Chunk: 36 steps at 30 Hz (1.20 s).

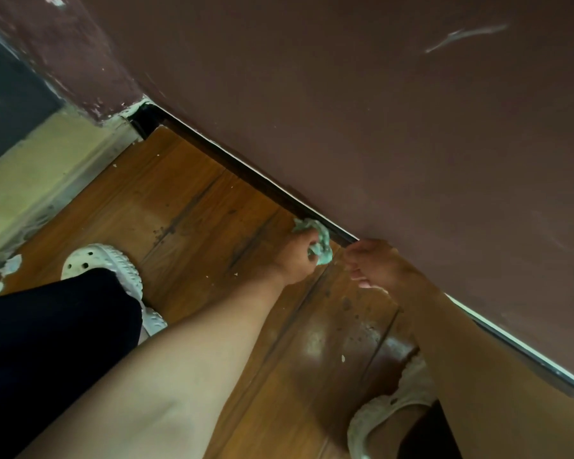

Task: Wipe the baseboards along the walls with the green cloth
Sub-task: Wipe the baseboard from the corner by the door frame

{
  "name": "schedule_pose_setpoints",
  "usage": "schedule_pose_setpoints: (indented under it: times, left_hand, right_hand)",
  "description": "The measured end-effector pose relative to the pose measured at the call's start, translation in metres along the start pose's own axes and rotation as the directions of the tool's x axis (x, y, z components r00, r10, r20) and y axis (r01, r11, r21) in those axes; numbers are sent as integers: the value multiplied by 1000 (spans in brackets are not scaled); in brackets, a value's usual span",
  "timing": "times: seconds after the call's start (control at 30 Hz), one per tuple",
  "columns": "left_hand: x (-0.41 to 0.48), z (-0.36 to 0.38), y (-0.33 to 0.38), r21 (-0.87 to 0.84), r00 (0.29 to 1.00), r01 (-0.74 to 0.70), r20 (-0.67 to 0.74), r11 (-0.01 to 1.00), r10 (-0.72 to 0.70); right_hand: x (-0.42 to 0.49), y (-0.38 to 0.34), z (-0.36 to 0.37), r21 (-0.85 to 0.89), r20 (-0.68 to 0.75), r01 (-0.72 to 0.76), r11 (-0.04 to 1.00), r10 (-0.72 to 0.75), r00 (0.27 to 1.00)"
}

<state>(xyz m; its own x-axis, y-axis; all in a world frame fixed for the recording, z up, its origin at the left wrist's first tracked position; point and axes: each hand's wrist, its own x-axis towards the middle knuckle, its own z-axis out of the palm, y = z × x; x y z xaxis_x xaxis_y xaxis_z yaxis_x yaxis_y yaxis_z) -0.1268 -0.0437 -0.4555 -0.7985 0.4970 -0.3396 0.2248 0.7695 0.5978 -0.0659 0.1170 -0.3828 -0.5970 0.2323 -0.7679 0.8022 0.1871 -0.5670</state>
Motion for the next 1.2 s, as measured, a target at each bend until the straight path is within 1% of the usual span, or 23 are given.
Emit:
schedule_pose_setpoints:
  times: [0.03,0.07,0.1,0.13,0.2,0.27,0.3,0.33,0.4,0.47,0.53,0.57,0.6,0.67,0.7,0.73,0.77,0.8,0.87,0.93,1.0,1.07,1.2]
  left_hand:
    - [0,3,2,23,997,-73,28,997,72]
    - [0,2,4,80,993,-114,50,990,110]
    - [1,0,5,153,991,-131,45,980,125]
    - [3,-4,4,254,993,-115,6,960,117]
    - [9,-13,0,391,990,30,-140,920,27]
    - [14,-19,-10,444,976,169,-199,880,-87]
    - [13,-22,-13,453,975,186,-192,872,-109]
    - [13,-23,-16,455,980,163,-175,876,-91]
    - [11,-18,-18,440,995,10,-90,898,32]
    - [5,-7,-14,393,987,-142,-10,909,158]
    - [1,3,-7,374,974,-226,59,899,220]
    - [1,7,-5,417,974,-219,47,882,220]
    - [2,7,-5,474,982,-166,1,865,189]
    - [6,0,-9,535,992,22,-119,844,49]
    - [8,-5,-13,539,988,104,-153,836,-24]
    - [9,-11,-18,542,984,145,-166,827,-64]
    - [10,-13,-20,545,984,148,-161,826,-70]
    - [9,-14,-20,536,989,117,-138,836,-50]
    - [7,-9,-16,492,997,-16,-59,871,52]
    - [0,-1,-12,412,986,-164,36,897,164]
    - [-4,4,-12,356,974,-228,77,906,215]
    - [-4,4,-13,382,981,-192,51,904,187]
    - [-1,-17,-29,461,996,56,-82,885,-21]
  right_hand:
    - [-1,1,0,4,18,-3,1000,3,1000]
    - [0,3,0,7,30,-13,1000,13,999]
    - [0,4,0,-1,29,-20,1000,20,999]
    - [2,7,0,-17,15,-24,1000,25,1000]
    - [3,10,-1,-19,-19,-51,999,50,999]
    - [3,9,-5,10,-6,-88,996,88,996]
    - [1,7,-5,28,16,-112,993,112,994]
    - [0,6,-6,39,38,-127,991,126,991]
    - [0,6,-6,39,25,-114,993,113,993]
    - [0,8,-3,4,-18,-85,996,85,996]
    - [0,8,0,-39,15,-66,997,66,998]
    - [-1,7,1,-54,37,-53,997,55,998]
    - [-1,8,1,-66,43,-37,997,40,998]
    - [0,8,-1,-70,23,-18,997,20,1000]
    - [0,9,-3,-63,17,-21,998,22,1000]
    - [1,11,-3,-52,18,-30,998,31,999]
    - [1,12,-4,-37,21,-46,998,47,999]
    - [1,13,-5,-23,22,-70,997,70,997]
    - [1,16,-4,-21,10,-118,993,119,993]
    - [2,16,2,-22,32,-134,991,134,990]
    - [5,13,10,-61,22,-96,994,98,995]
    - [7,9,16,-98,2,-32,995,33,999]
    - [12,-3,30,-87,40,-14,996,18,999]
